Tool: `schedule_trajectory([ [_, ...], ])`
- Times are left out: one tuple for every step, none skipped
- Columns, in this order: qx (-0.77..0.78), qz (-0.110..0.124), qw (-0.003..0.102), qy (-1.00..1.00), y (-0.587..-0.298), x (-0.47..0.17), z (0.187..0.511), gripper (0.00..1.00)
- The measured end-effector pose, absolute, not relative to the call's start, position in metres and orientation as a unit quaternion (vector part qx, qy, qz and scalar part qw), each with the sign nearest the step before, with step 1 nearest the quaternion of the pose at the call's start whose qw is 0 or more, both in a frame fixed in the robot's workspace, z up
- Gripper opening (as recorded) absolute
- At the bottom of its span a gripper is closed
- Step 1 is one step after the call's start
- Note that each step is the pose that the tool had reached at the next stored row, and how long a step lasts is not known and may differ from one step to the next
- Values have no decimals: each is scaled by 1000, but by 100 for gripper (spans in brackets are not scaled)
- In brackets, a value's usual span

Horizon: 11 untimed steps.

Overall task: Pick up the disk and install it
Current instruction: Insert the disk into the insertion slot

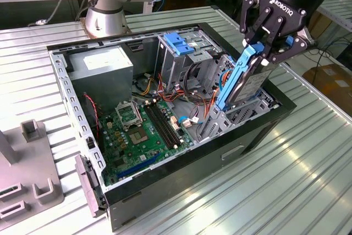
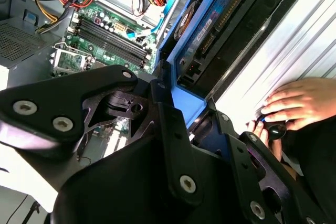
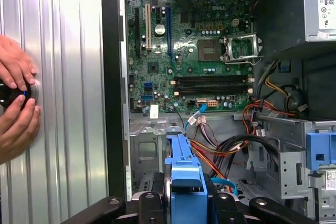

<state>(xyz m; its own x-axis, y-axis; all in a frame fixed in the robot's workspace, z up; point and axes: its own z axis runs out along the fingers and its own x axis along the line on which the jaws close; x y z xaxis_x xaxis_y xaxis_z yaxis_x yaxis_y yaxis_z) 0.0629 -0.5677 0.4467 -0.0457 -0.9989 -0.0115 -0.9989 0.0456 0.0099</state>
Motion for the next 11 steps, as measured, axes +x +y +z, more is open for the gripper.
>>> schedule_trajectory([
  [-691, 8, 1, 723, -568, 63, 446, 37],
  [-691, 8, 1, 723, -568, 63, 446, 37],
  [-691, 8, 1, 723, -568, 63, 445, 37],
  [-691, 8, 1, 723, -568, 63, 444, 37],
  [-691, 8, 1, 723, -568, 64, 444, 37],
  [-691, 8, 0, 723, -568, 64, 443, 37],
  [-691, 8, 0, 723, -568, 64, 442, 37],
  [-691, 8, 0, 723, -568, 64, 442, 37],
  [-691, 8, 0, 723, -568, 64, 441, 37],
  [-691, 8, 0, 723, -568, 64, 440, 37],
  [-691, 8, 0, 723, -568, 64, 439, 37],
])
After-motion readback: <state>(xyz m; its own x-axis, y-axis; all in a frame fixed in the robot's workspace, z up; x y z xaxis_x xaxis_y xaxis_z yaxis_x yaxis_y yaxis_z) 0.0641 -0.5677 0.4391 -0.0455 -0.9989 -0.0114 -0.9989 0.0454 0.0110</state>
